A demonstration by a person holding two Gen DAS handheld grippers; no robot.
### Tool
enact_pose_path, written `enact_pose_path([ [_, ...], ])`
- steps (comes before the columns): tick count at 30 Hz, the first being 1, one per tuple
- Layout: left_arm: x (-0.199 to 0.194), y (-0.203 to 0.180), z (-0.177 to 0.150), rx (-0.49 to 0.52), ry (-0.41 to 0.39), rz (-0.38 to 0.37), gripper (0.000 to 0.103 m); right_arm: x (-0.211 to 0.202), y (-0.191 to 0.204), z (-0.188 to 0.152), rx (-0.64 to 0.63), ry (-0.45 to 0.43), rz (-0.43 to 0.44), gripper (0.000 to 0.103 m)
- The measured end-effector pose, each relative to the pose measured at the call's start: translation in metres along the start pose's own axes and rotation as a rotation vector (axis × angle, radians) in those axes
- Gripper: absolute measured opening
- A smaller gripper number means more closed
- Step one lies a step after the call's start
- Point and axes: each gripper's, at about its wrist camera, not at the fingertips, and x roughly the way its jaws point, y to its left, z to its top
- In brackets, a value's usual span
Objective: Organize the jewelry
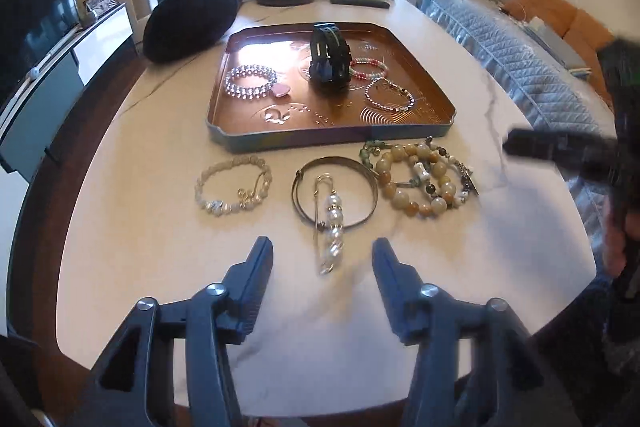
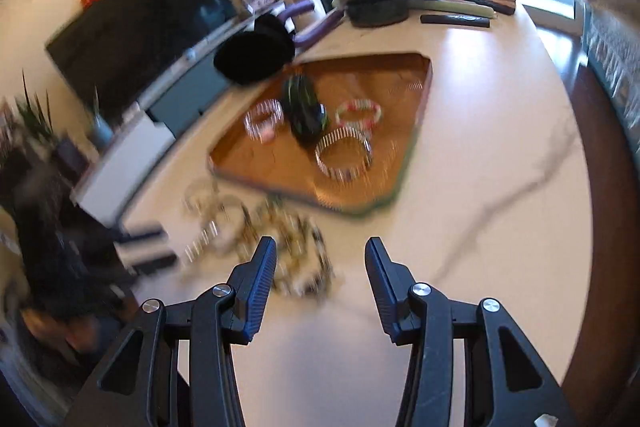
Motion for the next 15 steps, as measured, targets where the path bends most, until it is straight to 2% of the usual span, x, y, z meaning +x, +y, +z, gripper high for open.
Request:
enact_pose_path([
  [3, 0.006, 0.001, 0.0, 0.008, 0.017, -0.003, 0.053, 0.012, 0.001, -0.008, -0.046, 0.025, -0.068, 0.036],
  [5, 0.009, 0.001, 0.0, -0.001, 0.028, -0.006, 0.054, 0.016, -0.003, -0.006, -0.026, 0.018, -0.04, 0.026],
  [7, 0.016, 0.003, 0.002, -0.019, 0.048, -0.034, 0.054, 0.016, -0.004, -0.004, -0.03, 0.002, -0.044, 0.025],
  [10, 0.028, 0.001, 0.007, -0.019, 0.065, -0.023, 0.054, 0.023, 0.001, -0.001, -0.06, -0.003, -0.069, 0.024],
  [11, 0.028, 0.0, 0.009, -0.01, 0.052, -0.015, 0.047, 0.026, 0.004, 0.0, -0.068, -0.004, -0.071, 0.023],
  [12, 0.03, -0.002, 0.009, 0.0, 0.046, -0.014, 0.027, 0.029, 0.006, 0.001, -0.079, -0.002, -0.064, 0.022],
  [13, 0.033, -0.002, 0.01, 0.008, 0.059, -0.017, 0.017, 0.032, 0.008, 0.002, -0.089, 0.001, -0.062, 0.021],
  [15, 0.038, -0.002, 0.009, 0.011, 0.074, -0.027, 0.017, 0.039, 0.013, 0.005, -0.113, 0.014, -0.074, 0.021],
])
